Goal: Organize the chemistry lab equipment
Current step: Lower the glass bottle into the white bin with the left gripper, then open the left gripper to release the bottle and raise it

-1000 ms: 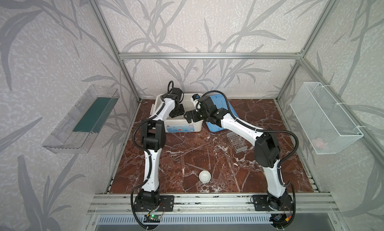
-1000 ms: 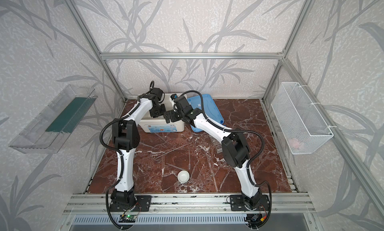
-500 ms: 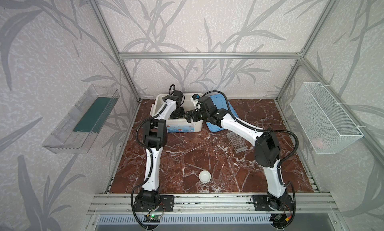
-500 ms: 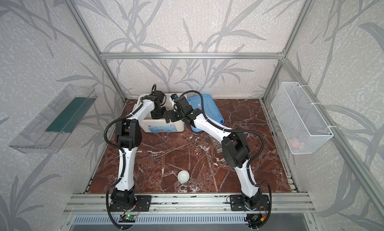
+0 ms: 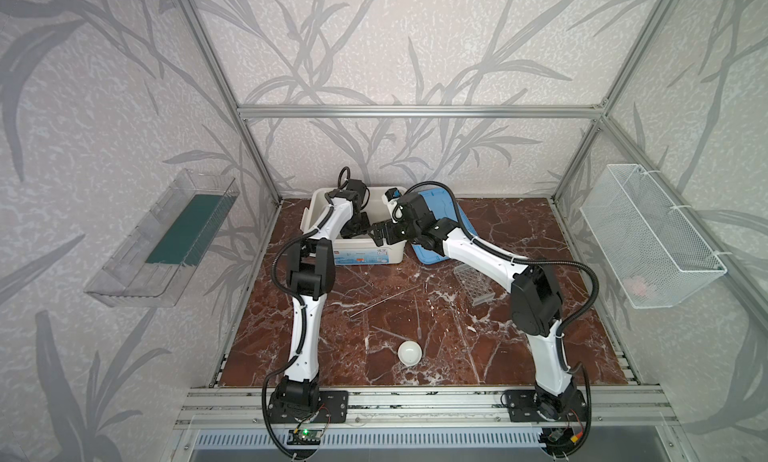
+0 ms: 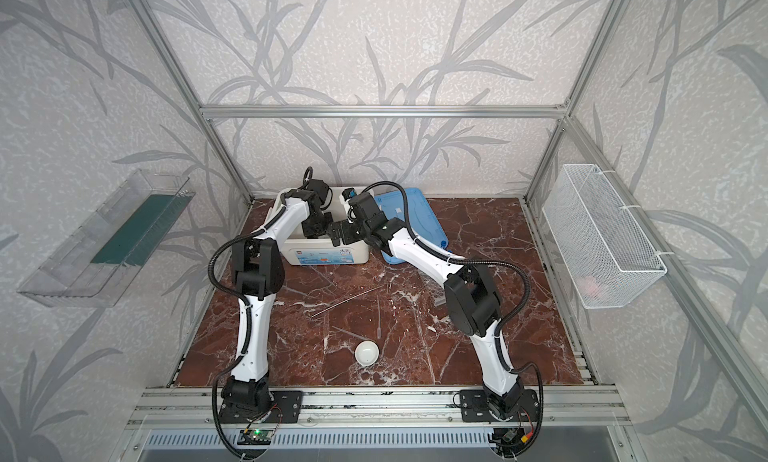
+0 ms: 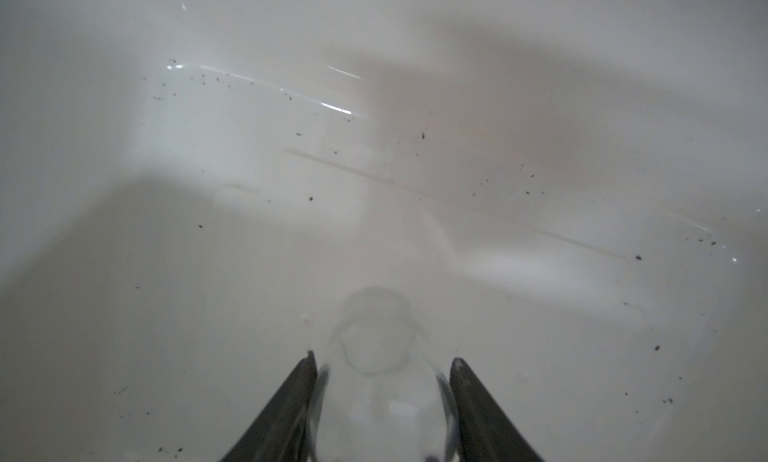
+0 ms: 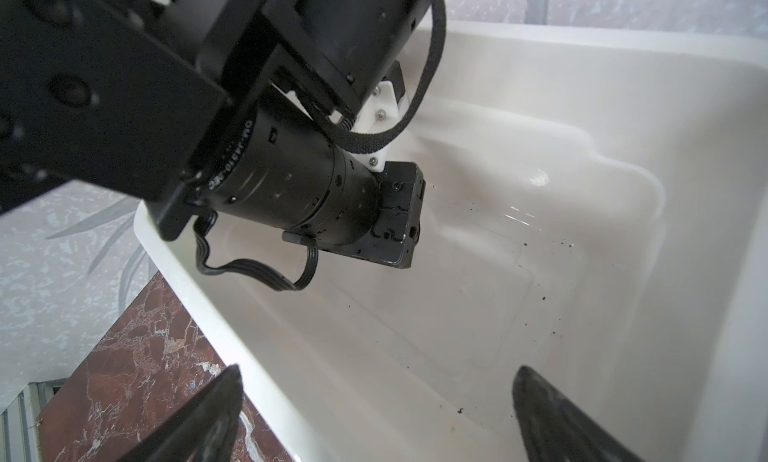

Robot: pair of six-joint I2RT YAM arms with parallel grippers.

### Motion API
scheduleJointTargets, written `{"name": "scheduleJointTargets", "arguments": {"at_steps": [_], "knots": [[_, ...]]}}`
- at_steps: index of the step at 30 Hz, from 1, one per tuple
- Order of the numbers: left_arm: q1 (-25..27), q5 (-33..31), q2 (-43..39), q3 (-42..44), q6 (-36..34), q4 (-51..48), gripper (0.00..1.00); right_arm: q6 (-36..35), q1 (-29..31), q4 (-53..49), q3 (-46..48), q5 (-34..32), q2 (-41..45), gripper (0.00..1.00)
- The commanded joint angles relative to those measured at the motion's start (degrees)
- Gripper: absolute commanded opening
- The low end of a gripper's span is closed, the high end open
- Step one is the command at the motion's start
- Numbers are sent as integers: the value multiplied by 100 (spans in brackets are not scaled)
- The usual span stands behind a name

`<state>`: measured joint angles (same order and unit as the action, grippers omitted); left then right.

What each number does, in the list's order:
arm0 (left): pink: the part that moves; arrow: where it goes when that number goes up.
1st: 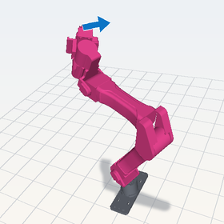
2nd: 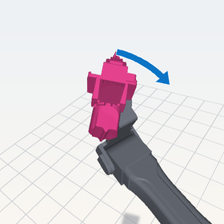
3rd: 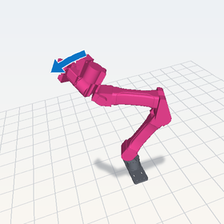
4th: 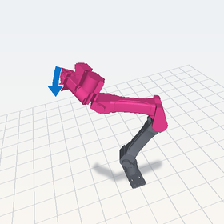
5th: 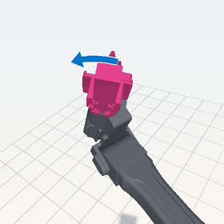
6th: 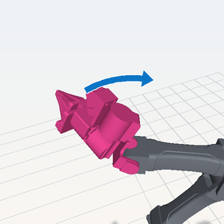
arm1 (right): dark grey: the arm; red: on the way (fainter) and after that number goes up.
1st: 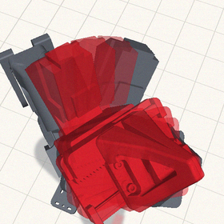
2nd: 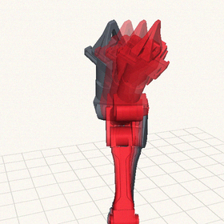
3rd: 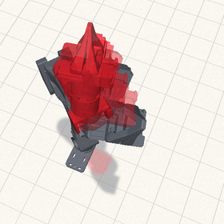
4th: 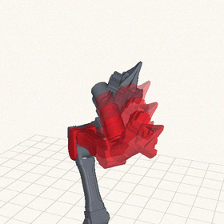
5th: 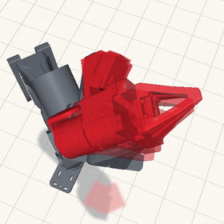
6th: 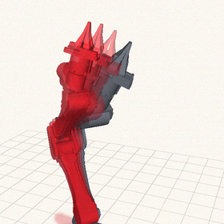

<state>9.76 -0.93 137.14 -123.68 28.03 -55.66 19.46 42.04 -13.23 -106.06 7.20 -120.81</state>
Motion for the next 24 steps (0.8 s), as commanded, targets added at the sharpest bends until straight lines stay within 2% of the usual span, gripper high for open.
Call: {"name": "scheduleJointTargets", "arguments": {"at_steps": [1,3,9,13,14,15,22,24], "knots": [[35,-47,96,-138,-31,-155,54,66,-65,-347,165,19,95,99],[42,-79,102,-218,-31,-194,55,58,-64,-364,157,18,102,99],[39,-127,-67,-439,-79,-343,77,32,-73,-421,93,9,141,99],[44,-177,-223,-559,-96,-462,81,0,-74,-532,-18,18,142,99],[44,-180,-282,-571,-105,-473,87,-4,-73,-544,-26,19,152,99],[45,-184,-358,-570,-114,-493,90,-12,-73,-555,-29,18,172,99],[61,-82,-967,-580,-72,-524,99,-154,-73,-658,-33,-5,471,99],[78,-72,-1172,-596,-64,-565,99,-219,-73,-693,-19,35,629,99]]}}
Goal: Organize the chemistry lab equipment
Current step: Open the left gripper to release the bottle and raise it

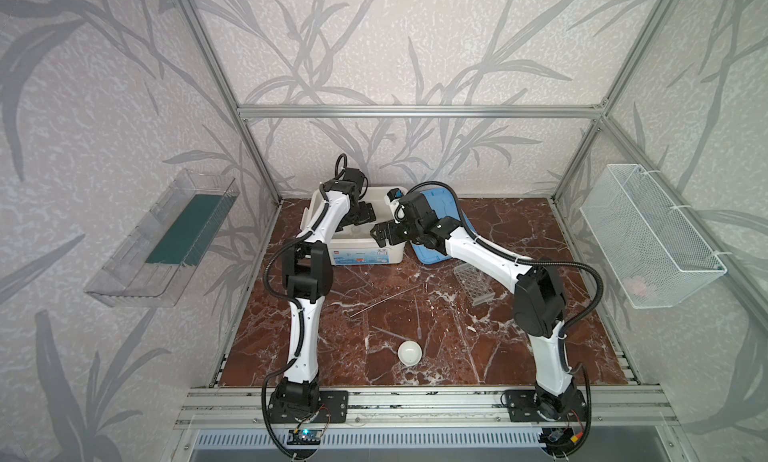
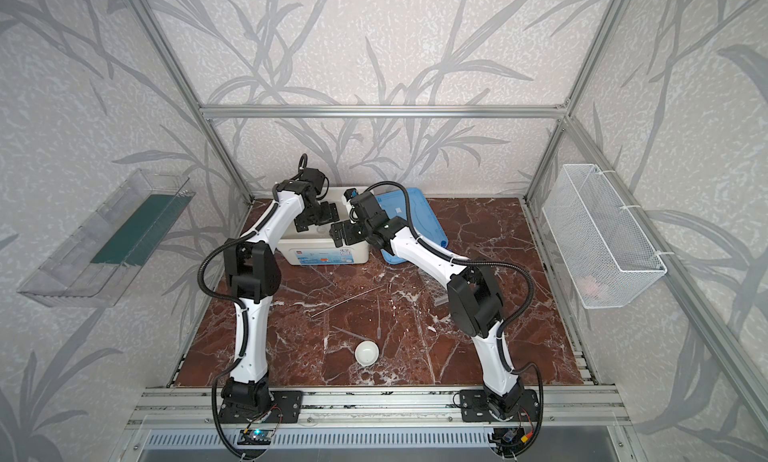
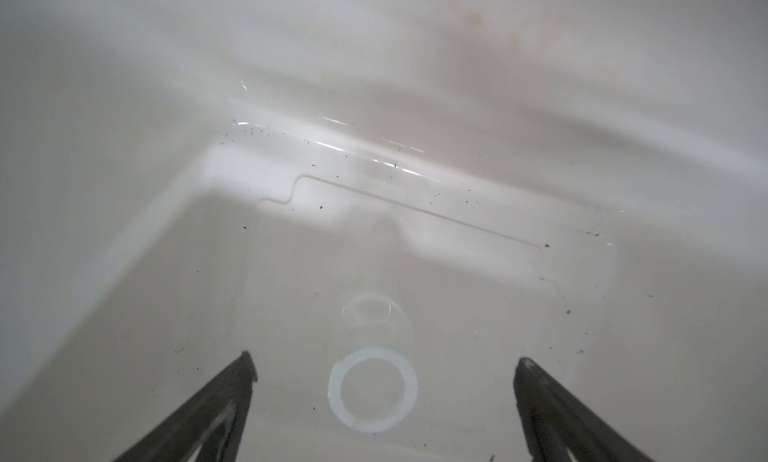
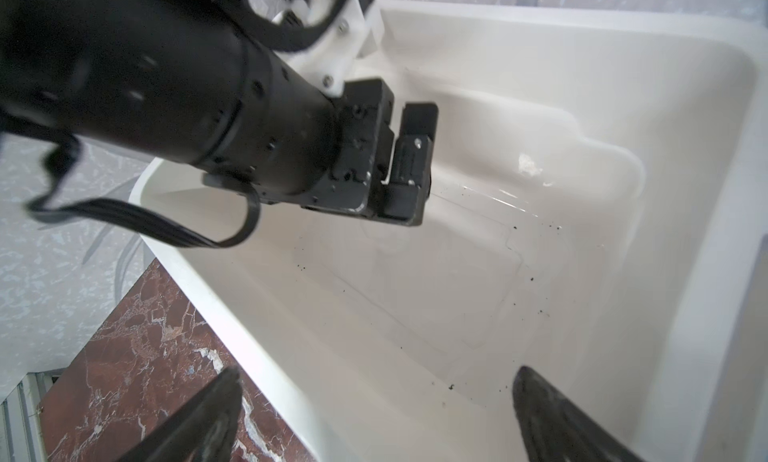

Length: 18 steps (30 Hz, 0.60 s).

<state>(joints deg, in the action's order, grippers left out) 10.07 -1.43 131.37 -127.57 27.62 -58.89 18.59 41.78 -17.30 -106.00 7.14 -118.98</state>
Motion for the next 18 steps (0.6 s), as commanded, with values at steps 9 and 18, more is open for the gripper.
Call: {"name": "scheduleJointTargets", "arguments": {"at_steps": [9,18], "knots": [[144,35,-1702,285,-72,-342,99,-211,-47,-406,588,4,1571,99],[433,92,-3577,1785,-287,-333,99,-254,-47,-949,2198,-2,3268,99]]}}
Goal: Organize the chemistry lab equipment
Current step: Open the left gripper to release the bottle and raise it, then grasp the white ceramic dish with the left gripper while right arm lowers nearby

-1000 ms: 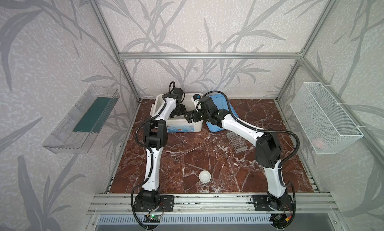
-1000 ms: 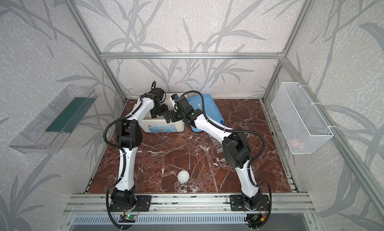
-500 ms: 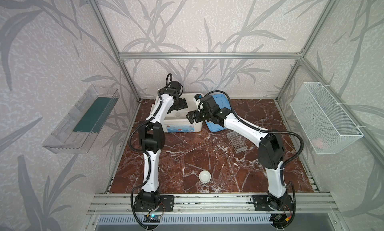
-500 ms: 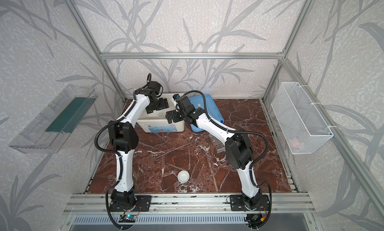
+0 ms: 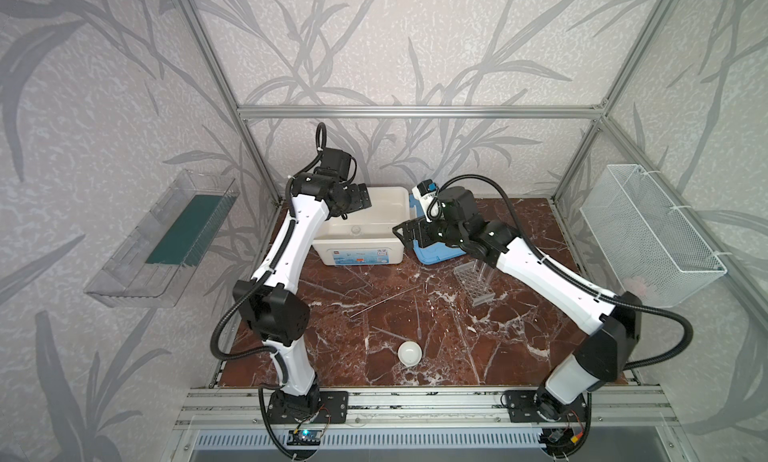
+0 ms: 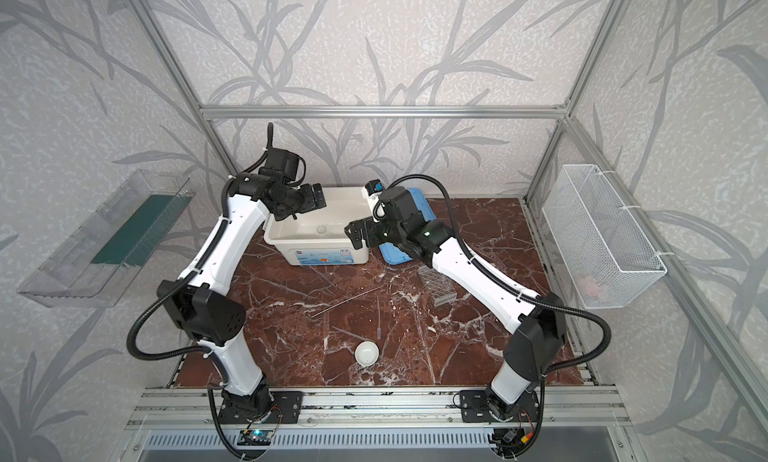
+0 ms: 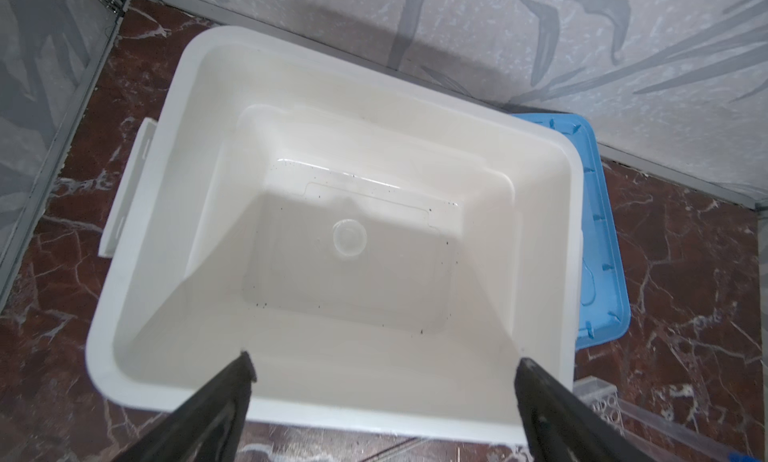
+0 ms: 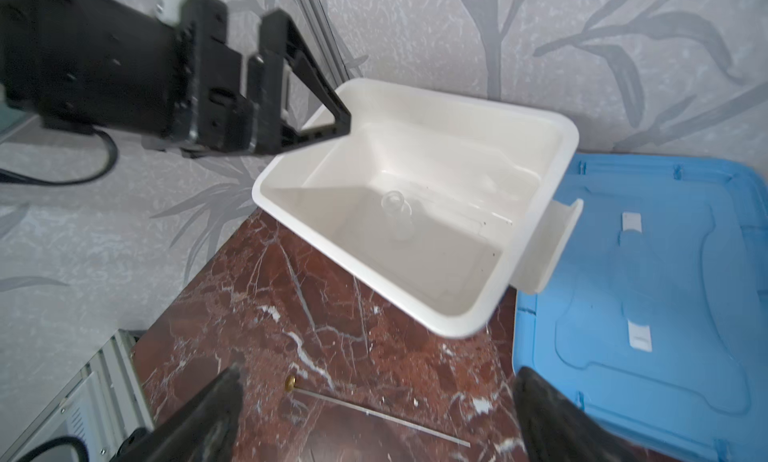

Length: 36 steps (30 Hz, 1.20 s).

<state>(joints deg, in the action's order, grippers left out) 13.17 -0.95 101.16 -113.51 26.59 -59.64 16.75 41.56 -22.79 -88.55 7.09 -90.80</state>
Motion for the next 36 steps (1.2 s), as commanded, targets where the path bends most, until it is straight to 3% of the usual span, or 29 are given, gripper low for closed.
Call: {"name": "scheduleJointTargets", "arguments": {"at_steps": [1,7,9,16,21,27,36], "knots": [[182,78,-760,593,-198,-293,99,-73,-23,-462,672,-6,655,99],[846,776,-2252,2224,-96,-324,99,-94,-16,-1020,2130,184,1791,99],[1337,792,-2694,2593,-116,-479,99,-114,1,-1110,2643,303,2142,99],[2334,741,-3597,4014,591,-228,99,101,25,-926,4054,608,3033,99],[3259,588,-3443,5062,1309,440,99,284,69,-928,4535,624,3302,99],[4542,121,-2607,5551,2178,1256,99,449,102,-1244,4686,150,3598,99],[5147,14,-1533,5814,2916,1973,99,619,102,-1369,4903,161,4052,99]]}}
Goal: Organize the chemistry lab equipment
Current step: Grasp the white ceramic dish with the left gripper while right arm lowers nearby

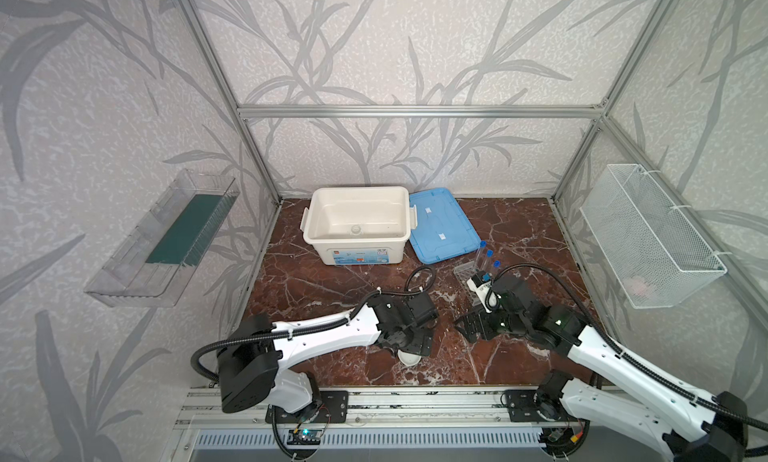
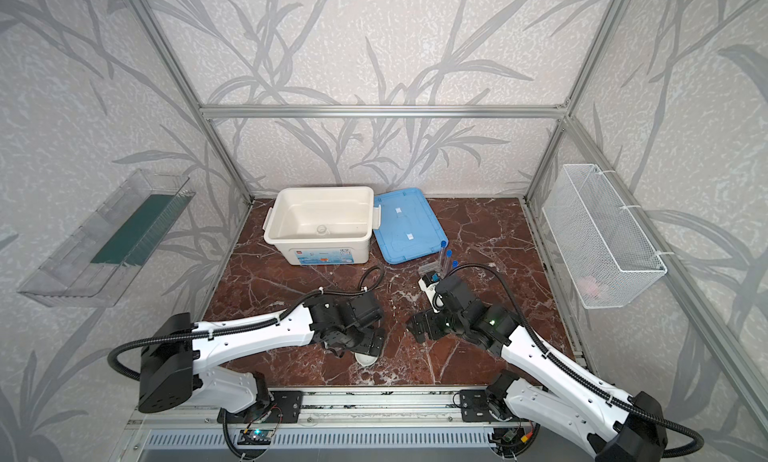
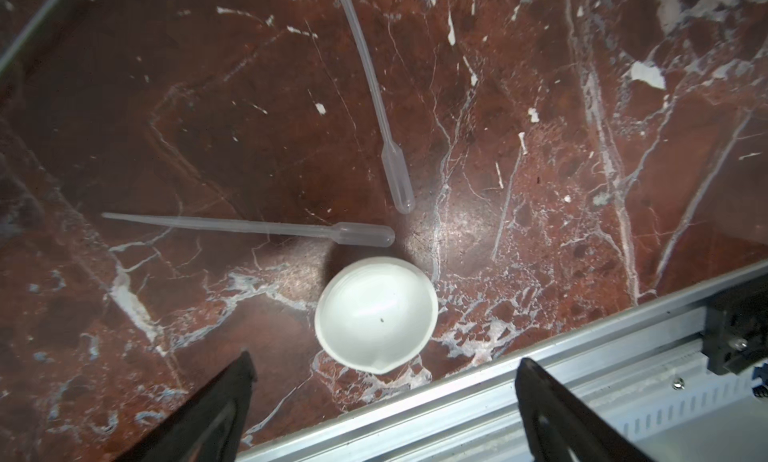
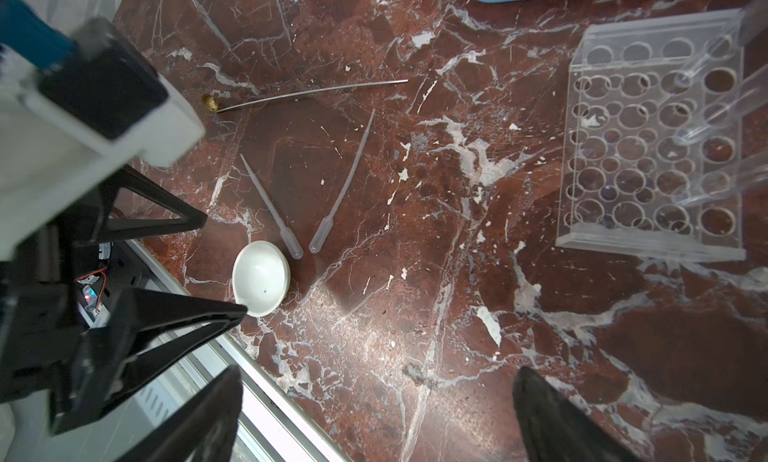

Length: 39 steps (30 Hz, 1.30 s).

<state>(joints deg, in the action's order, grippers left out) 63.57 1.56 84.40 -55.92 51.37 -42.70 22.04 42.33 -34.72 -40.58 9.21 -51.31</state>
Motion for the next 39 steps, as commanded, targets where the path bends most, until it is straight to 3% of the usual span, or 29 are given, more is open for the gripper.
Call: {"name": "scheduleJointTargets", "arguments": {"at_steps": [1,11,19,24,32,39], "knots": [[136,-265,211,70,475,309,99,92,32,-197,127,-51,128,99],[261,-301,973,164,683,562,99,107,31,-341,272,-169,357,99],[281,-405,874,477,812,652,98,143,36,-247,336,-192,327,99],[279,-422,960,477,789,782,90,142,30,-191,333,-189,214,99],[287,-420,1078,383,770,766,70,152,39,-203,364,-227,261,99],[329,-455,1057,322,789,692,60,177,39,-116,457,-212,236,99]]}}
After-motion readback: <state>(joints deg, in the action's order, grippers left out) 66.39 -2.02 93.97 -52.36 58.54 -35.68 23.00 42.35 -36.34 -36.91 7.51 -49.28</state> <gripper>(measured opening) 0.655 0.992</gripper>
